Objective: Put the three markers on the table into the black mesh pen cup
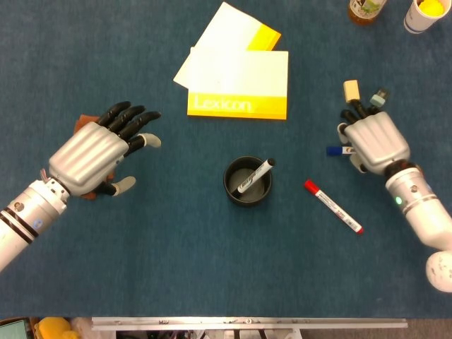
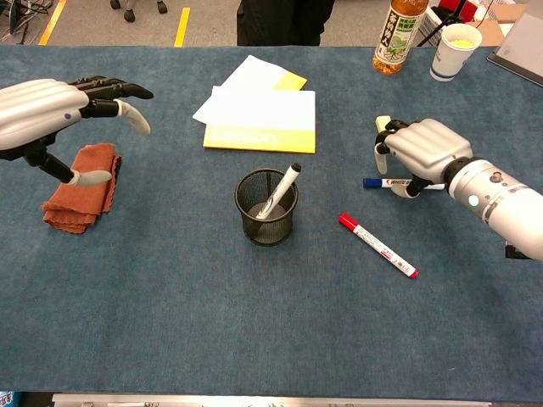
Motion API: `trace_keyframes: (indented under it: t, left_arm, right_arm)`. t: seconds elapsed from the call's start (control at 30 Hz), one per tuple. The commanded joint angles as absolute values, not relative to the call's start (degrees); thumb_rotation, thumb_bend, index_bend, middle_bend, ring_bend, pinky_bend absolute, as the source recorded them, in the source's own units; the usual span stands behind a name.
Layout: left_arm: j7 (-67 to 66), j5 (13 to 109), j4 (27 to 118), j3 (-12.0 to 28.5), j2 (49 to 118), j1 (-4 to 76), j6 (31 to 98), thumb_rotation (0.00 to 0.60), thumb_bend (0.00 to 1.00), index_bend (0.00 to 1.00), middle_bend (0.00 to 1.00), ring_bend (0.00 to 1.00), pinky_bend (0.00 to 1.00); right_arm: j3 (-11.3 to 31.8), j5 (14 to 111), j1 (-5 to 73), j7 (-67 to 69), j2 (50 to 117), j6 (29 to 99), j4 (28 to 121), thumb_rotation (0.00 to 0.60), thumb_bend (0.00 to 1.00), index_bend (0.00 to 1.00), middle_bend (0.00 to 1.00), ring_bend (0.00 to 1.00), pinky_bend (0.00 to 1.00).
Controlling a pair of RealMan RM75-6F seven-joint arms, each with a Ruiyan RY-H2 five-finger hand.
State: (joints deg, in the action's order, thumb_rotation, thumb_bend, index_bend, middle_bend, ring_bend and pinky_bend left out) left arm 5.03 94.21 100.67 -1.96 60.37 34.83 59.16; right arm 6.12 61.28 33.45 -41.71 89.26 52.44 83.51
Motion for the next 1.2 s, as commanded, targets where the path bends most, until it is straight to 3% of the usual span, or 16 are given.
trace_keyframes:
  t: [0.03, 0.73, 1.2]
  left_arm:
    - [5.40, 94.26, 100.51, -2.09, 60.36, 34.81, 59.04, 0.600, 0.25, 0.27, 0.07, 0.00, 0.00]
    - [7.79, 95.49, 99.92, -2.60, 59.91, 34.46, 59.84, 0.600, 0.25, 0.28, 0.07, 0.00, 0.00]
    - [7.84, 94.94, 100.37, -2.37, 59.37, 34.44, 59.62, 0.600, 0.25, 0.28, 0.07, 0.00, 0.00]
  right_arm:
    - [5.84, 60.19, 34.22, -42.36, 90.30, 52.31, 82.69, 0.600, 0.26, 0.50, 0.24, 0.09, 0.25]
    - [3.94, 59.86, 35.75, -41.57, 93.36, 54.37, 80.35, 0.600, 0.26, 0.58, 0.26, 0.09, 0.25]
    - [10.28, 64.00, 33.40, -19.98, 80.48, 56.03, 99.33, 0.600, 0.26, 0.62, 0.28, 0.09, 0.25]
